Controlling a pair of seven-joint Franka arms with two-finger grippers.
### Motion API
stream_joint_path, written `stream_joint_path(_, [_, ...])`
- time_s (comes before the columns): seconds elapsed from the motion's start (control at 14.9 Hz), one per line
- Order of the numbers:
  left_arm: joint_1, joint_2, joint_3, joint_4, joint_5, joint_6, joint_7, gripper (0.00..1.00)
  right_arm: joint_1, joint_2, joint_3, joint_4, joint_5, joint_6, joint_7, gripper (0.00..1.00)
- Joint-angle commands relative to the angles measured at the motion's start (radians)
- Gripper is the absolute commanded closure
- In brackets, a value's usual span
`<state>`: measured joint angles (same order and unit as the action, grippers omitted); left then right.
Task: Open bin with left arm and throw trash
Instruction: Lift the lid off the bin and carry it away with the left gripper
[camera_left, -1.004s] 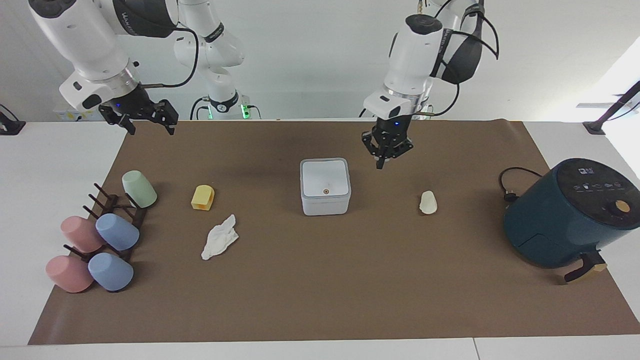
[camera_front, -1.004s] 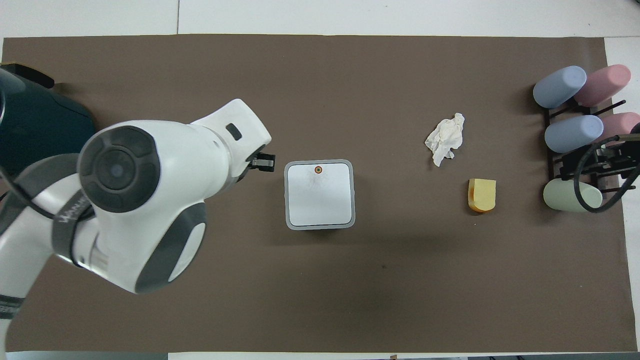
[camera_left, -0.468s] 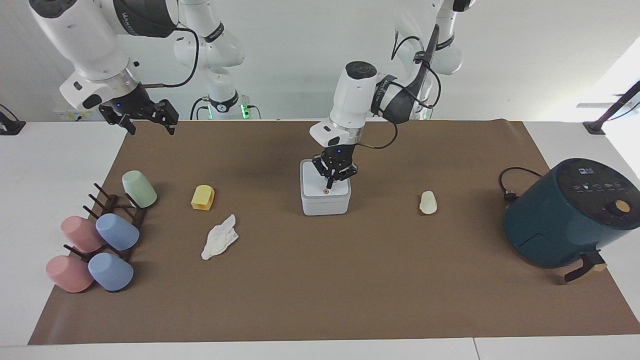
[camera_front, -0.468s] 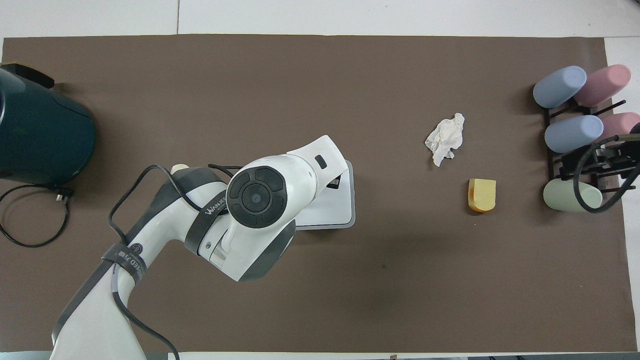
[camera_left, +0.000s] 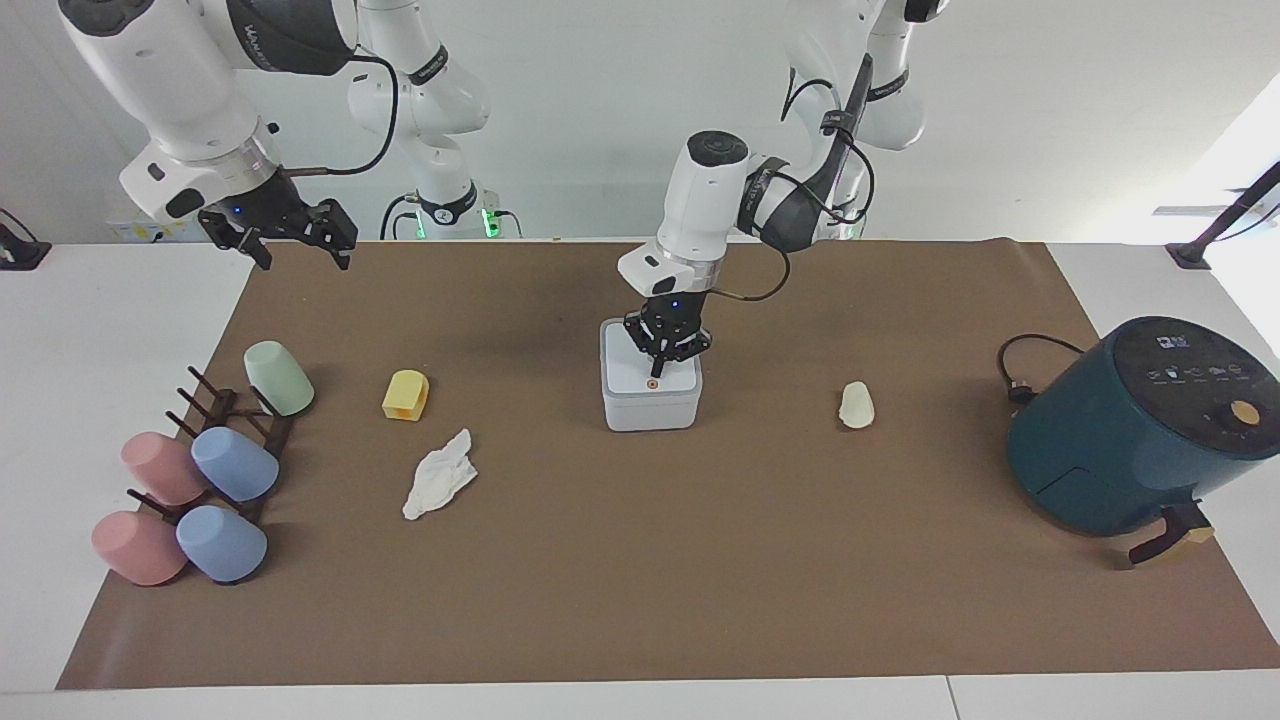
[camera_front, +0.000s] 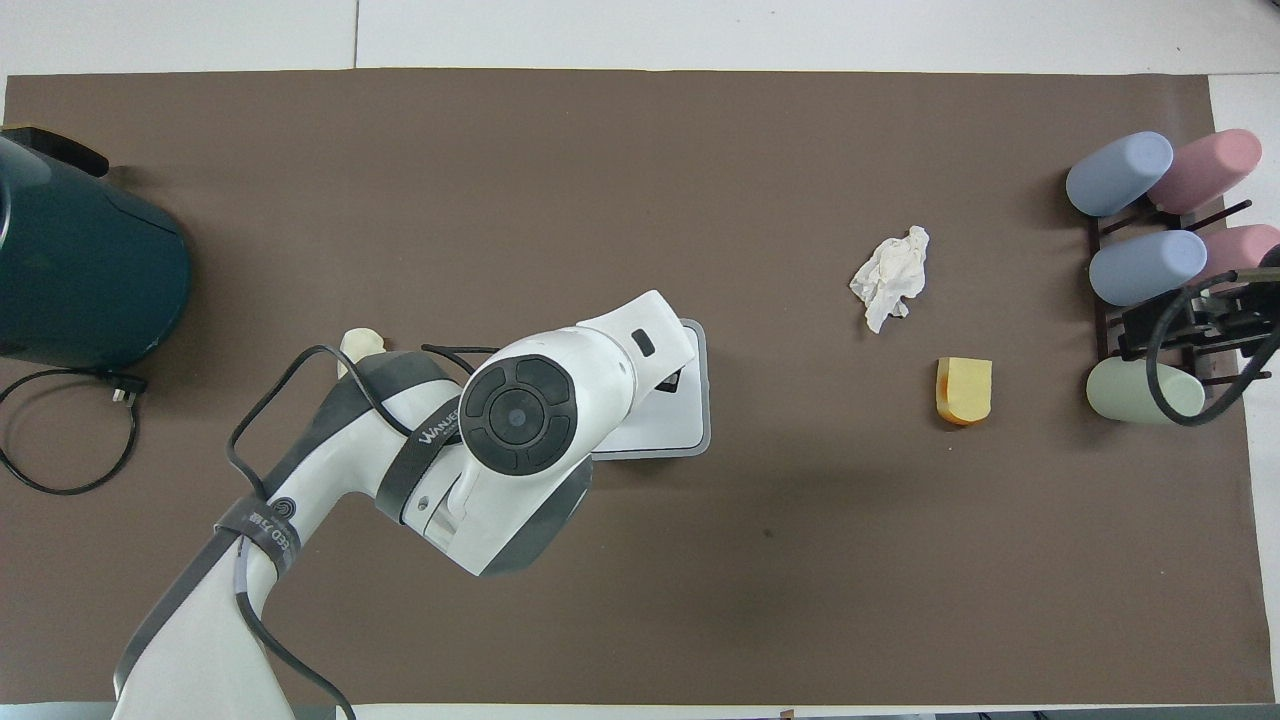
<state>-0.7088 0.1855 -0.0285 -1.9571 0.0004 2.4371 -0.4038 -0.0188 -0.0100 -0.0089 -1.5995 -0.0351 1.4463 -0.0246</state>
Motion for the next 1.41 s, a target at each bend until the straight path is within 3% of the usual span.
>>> stream_joint_path(0.0, [-0.034, -0.052, 0.018, -0.048, -0.002, -0.094, 0.005, 1.0, 0.0, 0.007, -0.003, 0.015, 0.021, -0.012, -0.001, 0.0])
stream_joint_path(0.27, [-0.02, -0.174, 0.025, -0.051, -0.002, -0.295, 0.006, 1.0, 0.0, 0.007, -0.003, 0.015, 0.021, -0.012, -0.001, 0.0])
stream_joint_path(0.47, [0.069, -0.262, 0.025, -0.055, -0.002, -0.438, 0.02, 1.0, 0.0, 0.007, -0.003, 0.015, 0.021, -0.012, 0.0, 0.0])
stream_joint_path(0.8, [0.245, -0.311, 0.027, -0.051, -0.002, -0.544, 0.04, 1.0, 0.0, 0.007, -0.003, 0.015, 0.021, -0.012, -0.001, 0.0])
stream_joint_path(0.87, [0.291, -0.313, 0.027, -0.049, -0.002, -0.546, 0.042, 0.6, 0.0, 0.007, -0.003, 0.015, 0.021, -0.012, -0.001, 0.0])
stream_joint_path(0.94, [0.336, -0.314, 0.025, -0.048, -0.002, -0.546, 0.051, 0.33, 0.0, 0.007, -0.003, 0.015, 0.021, -0.012, -0.001, 0.0])
stream_joint_path(1.07, [0.414, -0.316, 0.027, -0.034, -0.002, -0.544, 0.132, 0.03, -0.001, 0.007, -0.006, 0.015, 0.023, -0.012, -0.001, 0.0])
stream_joint_path(1.34, [0.546, -0.299, 0.027, 0.09, -0.002, -0.647, 0.285, 0.0, -0.003, 0.007, -0.008, 0.018, 0.024, 0.002, -0.003, 0.0])
